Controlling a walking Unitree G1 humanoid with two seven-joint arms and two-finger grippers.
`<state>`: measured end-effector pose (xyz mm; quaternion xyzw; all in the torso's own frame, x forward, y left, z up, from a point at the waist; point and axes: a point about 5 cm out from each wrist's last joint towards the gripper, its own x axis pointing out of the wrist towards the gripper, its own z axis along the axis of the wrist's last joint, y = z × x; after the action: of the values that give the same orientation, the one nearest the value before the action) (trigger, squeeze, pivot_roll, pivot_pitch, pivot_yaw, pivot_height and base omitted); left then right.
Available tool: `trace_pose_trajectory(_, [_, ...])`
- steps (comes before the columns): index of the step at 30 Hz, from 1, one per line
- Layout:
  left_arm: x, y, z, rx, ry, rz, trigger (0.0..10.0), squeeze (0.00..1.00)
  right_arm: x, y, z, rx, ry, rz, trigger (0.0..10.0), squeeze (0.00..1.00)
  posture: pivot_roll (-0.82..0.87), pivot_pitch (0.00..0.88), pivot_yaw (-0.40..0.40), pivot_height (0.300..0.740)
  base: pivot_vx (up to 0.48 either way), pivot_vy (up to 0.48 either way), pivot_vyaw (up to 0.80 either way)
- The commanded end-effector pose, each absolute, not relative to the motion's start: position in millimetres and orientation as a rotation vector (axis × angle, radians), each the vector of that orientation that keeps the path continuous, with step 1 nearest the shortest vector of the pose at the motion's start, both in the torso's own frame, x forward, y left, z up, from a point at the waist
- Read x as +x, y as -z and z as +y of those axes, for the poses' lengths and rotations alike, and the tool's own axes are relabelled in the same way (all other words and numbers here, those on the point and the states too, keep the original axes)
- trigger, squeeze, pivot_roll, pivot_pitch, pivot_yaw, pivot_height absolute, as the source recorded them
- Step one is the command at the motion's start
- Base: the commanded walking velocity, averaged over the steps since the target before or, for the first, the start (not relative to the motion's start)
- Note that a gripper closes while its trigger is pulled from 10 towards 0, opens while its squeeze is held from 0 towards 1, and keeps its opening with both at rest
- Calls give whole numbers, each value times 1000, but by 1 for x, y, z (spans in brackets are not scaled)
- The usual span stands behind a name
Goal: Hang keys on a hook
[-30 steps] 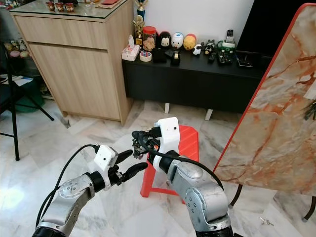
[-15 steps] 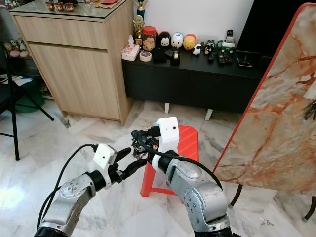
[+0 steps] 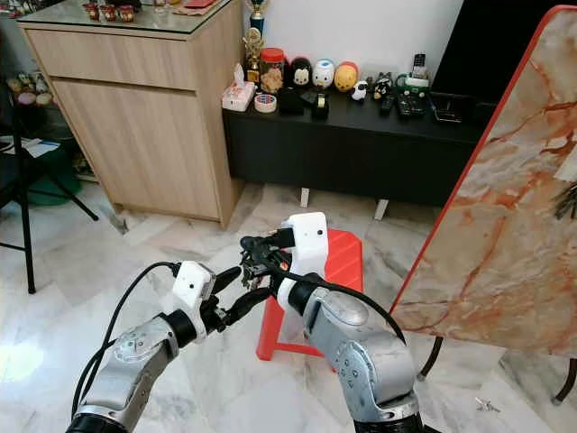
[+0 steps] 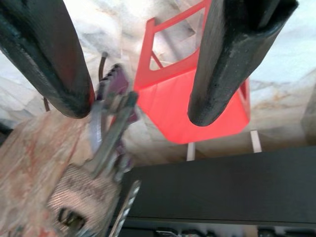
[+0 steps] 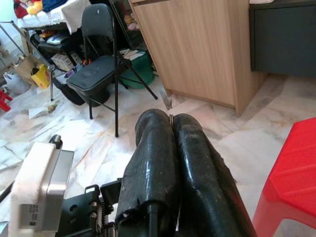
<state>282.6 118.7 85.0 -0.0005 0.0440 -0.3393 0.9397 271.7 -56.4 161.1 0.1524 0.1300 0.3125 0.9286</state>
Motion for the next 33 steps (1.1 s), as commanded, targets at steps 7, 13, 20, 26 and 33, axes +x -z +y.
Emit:
trace_pose_trajectory(7, [287, -83, 120, 53, 647, 84, 10000, 0, 271, -177, -53, 329, -663, 212, 10000, 0, -18, 30, -67, 740, 0, 0, 0])
trace_pose_trajectory(13, [291, -85, 121, 40, 621, 65, 10000, 0, 270, -178, -52, 340, -672, 205, 10000, 0, -18, 30, -67, 740, 0, 0, 0])
trace_pose_trajectory(20, [292, -86, 121, 24, 614, 52, 118, 0, 270, -177, -52, 341, -668, 213, 10000, 0, -18, 31, -66, 740, 0, 0, 0])
trace_pose_trajectory(26, [295, -87, 123, -13, 594, 41, 0, 0, 271, -175, -52, 345, -665, 216, 10000, 0, -15, 30, -67, 740, 0, 0, 0])
trace_pose_trajectory(33, [295, -88, 123, -24, 601, 38, 0, 0, 271, -175, -52, 349, -662, 217, 10000, 0, -15, 30, -67, 740, 0, 0, 0])
